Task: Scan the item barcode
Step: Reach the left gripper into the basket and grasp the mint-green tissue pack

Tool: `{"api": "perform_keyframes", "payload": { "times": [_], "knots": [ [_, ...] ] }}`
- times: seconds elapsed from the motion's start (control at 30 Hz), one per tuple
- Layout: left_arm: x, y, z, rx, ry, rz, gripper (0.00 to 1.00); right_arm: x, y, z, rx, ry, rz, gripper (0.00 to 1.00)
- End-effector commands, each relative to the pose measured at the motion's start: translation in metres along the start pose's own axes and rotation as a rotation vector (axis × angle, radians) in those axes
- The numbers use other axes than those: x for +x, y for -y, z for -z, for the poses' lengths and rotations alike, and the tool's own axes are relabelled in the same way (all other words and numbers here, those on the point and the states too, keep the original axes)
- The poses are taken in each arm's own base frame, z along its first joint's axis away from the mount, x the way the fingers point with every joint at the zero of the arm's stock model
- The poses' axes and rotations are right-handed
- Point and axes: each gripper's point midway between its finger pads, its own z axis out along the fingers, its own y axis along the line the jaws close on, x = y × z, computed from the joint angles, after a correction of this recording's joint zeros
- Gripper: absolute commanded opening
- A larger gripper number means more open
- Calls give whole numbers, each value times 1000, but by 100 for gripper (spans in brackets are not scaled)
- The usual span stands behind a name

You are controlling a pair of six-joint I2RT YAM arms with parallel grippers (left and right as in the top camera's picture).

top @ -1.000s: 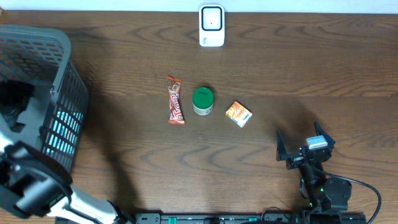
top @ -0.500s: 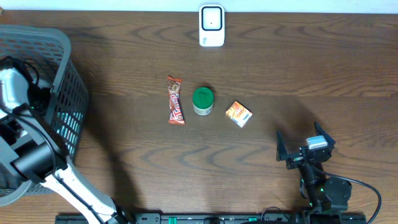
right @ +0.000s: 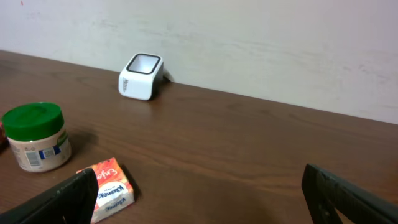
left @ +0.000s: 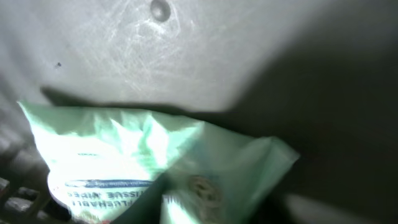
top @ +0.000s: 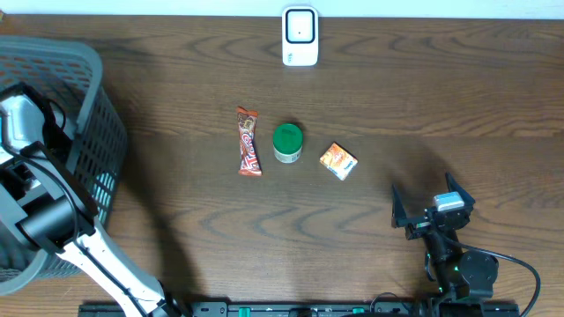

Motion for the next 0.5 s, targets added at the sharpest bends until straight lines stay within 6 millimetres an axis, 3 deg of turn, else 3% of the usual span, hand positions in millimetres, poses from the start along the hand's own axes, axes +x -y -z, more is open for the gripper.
{"api": "perform_keyframes", "payload": {
  "times": [0.0, 0.1, 0.23, 0.47],
  "knots": [
    [0, -17, -16, -73, -64, 5, 9, 0, -2, 0, -10, 0, 3, 99],
    [-5, -22, -7, -61, -66, -21, 7, 0, -2, 0, -10, 0, 3, 99],
    [-17, -27, 23, -14, -30, -34, 7, 0, -2, 0, -10, 0, 3, 99],
    [-29, -32, 111, 155, 151, -31, 7, 0, -2, 0, -10, 0, 3, 99]
  ]
}}
